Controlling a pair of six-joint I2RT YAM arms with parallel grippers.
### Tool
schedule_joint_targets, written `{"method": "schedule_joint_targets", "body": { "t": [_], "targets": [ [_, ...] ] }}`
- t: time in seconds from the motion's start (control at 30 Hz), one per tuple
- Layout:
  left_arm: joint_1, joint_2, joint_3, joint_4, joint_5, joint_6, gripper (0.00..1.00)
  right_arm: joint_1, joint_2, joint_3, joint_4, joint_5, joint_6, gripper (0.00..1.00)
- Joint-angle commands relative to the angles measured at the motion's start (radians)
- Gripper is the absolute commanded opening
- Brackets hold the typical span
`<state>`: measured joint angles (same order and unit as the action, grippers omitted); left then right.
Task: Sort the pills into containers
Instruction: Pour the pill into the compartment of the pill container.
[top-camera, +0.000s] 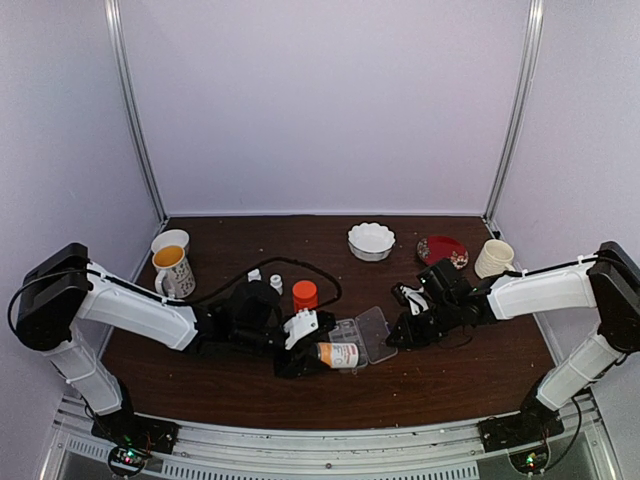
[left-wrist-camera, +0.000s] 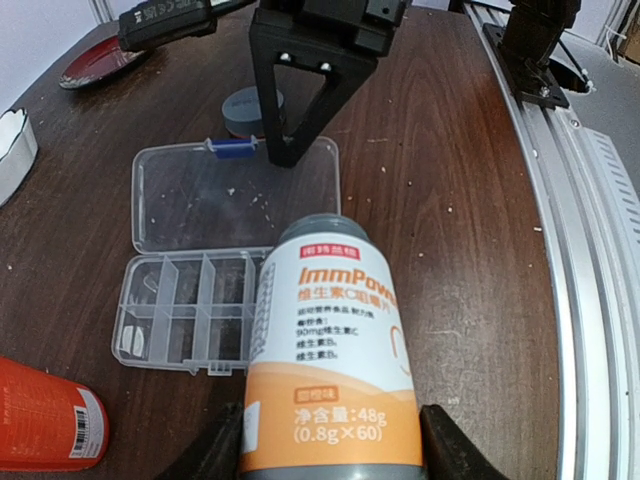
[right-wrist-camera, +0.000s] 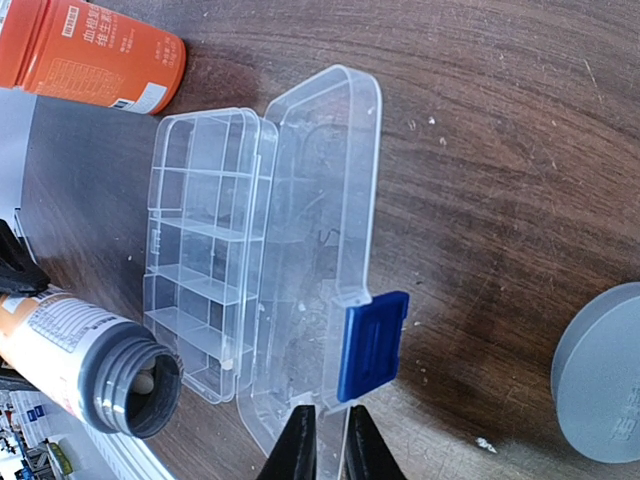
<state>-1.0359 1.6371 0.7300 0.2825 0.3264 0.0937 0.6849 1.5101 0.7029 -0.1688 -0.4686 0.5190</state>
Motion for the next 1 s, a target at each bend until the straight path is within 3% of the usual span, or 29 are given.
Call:
{"method": "schedule_joint_targets", "body": {
  "t": [0.0,0.17,0.33,0.43,0.6,0.73,0.9,0.97],
  "targets": [
    [-0.009,-0.024,0.026,0.046,0.003,-0.012,0.00,0.008,0.009,0.024,-0.007,0.017,-0.016,0.10],
    [-0.009,-0.011,0.040,0.005,-0.005,-0.005,0.00,0.008,0.009,0.024,-0.010,0.019,-0.020,0.10],
    [-0.009,-0.029,-0.005,0.064,-0.027,0.000,0.00,0.008,0.008,0.027,-0.009,0.018,-0.019,0.10],
    [-0.010,-0.035,0.027,0.003,-0.013,0.007,0.00,0.008,0.010,0.028,-0.012,0.016,-0.021,0.10],
    [-0.010,-0.046,-0.041,0.103,-0.027,-0.006,0.00,0.008,0.009,0.027,-0.014,0.018,-0.021,0.10],
    [-0.011,-0.006,0.009,0.054,0.007,-0.022,0.00,0.008,0.008,0.036,-0.025,0.020,-0.025,0.10],
    [-0.012,-0.014,-0.029,0.117,-0.020,-0.034,0.00,0.008,0.006,0.037,-0.031,0.023,-0.025,0.10],
    [-0.012,-0.015,0.002,0.047,-0.016,-0.025,0.00,0.008,0.007,0.040,-0.036,0.025,-0.027,0.10]
  ]
}}
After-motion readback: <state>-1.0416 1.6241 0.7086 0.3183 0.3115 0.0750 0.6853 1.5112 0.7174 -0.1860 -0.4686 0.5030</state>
